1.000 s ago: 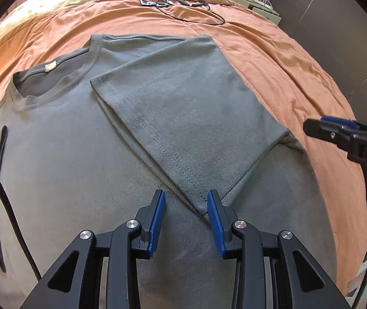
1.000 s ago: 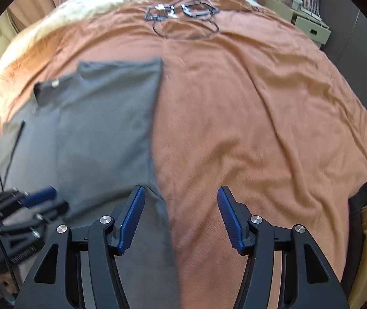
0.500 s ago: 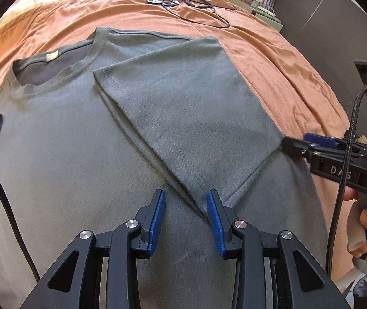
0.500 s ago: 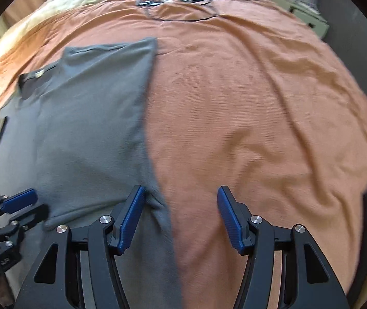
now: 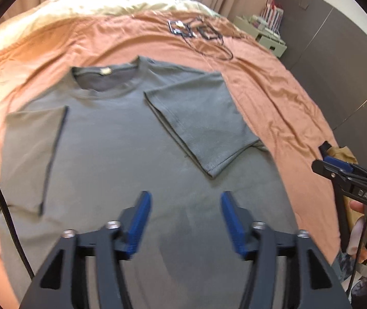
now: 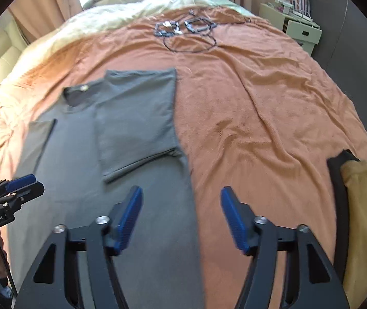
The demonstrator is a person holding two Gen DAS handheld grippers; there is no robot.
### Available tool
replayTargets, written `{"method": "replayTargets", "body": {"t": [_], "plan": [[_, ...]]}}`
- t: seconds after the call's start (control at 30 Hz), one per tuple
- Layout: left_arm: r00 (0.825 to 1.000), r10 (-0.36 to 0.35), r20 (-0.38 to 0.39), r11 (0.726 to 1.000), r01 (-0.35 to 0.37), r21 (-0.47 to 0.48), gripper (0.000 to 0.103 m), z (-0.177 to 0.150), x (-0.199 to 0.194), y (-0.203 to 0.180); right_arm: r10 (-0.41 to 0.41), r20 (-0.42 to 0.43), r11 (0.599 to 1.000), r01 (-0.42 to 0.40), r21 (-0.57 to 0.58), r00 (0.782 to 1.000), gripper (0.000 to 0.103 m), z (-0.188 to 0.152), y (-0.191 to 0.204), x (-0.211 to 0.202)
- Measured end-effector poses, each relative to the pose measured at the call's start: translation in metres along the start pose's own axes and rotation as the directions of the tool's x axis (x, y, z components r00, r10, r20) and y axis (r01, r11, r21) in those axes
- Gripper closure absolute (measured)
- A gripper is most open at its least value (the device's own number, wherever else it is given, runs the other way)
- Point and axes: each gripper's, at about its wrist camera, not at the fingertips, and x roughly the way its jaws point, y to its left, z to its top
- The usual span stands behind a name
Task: Fold small clothes
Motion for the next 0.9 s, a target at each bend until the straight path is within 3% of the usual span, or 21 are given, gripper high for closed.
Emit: {"method": "replayTargets", "body": {"t": [0.03, 0.1, 0.17, 0.4, 0.67, 0.8, 0.9], "plan": [[1.0, 0.006, 0.018, 1.0, -0.006, 0.002, 0.03, -0.005, -0.015, 0.002, 0.009, 0.013, 1.0, -0.009, 0.002, 1.0, 0.019, -0.002, -0.001, -0.011], [0.999, 0.012, 0.041, 1.0, -0.012, 0.003, 0.018, -0.011, -0.034, 0.004, 0.027, 0.041, 1.0, -0.027, 0.001, 0.999, 0.019, -0.012, -0.002, -0.035], [0.997, 0.015, 0.072, 1.0, -0.015, -0.003, 0.013, -0.022, -0.058, 0.007, 0.029, 0.061, 1.0, -0.029, -0.001, 0.998, 0.018, -0.028, -0.001, -0.063], [0.987, 0.031, 0.155, 0.999, -0.032, 0.001, 0.012, -0.06, -0.134, 0.018, 0.032, 0.131, 0.999, -0.03, -0.018, 0.991, 0.016, -0.069, 0.008, -0.133], [0.963, 0.052, 0.264, 0.998, -0.042, -0.043, 0.012, -0.12, -0.225, 0.042, 0.05, 0.192, 0.999, -0.045, -0.031, 0.98, 0.016, -0.125, 0.012, -0.193], [0.948, 0.075, 0.309, 0.996, -0.055, -0.075, 0.012, -0.153, -0.263, 0.053, 0.098, 0.223, 0.995, -0.094, -0.028, 0.97, 0.016, -0.155, 0.006, -0.221], [0.939, 0.095, 0.33, 0.994, -0.073, -0.078, 0.012, -0.176, -0.283, 0.057, 0.095, 0.281, 0.995, -0.081, -0.06, 0.955, 0.016, -0.182, 0.004, -0.245]]}}
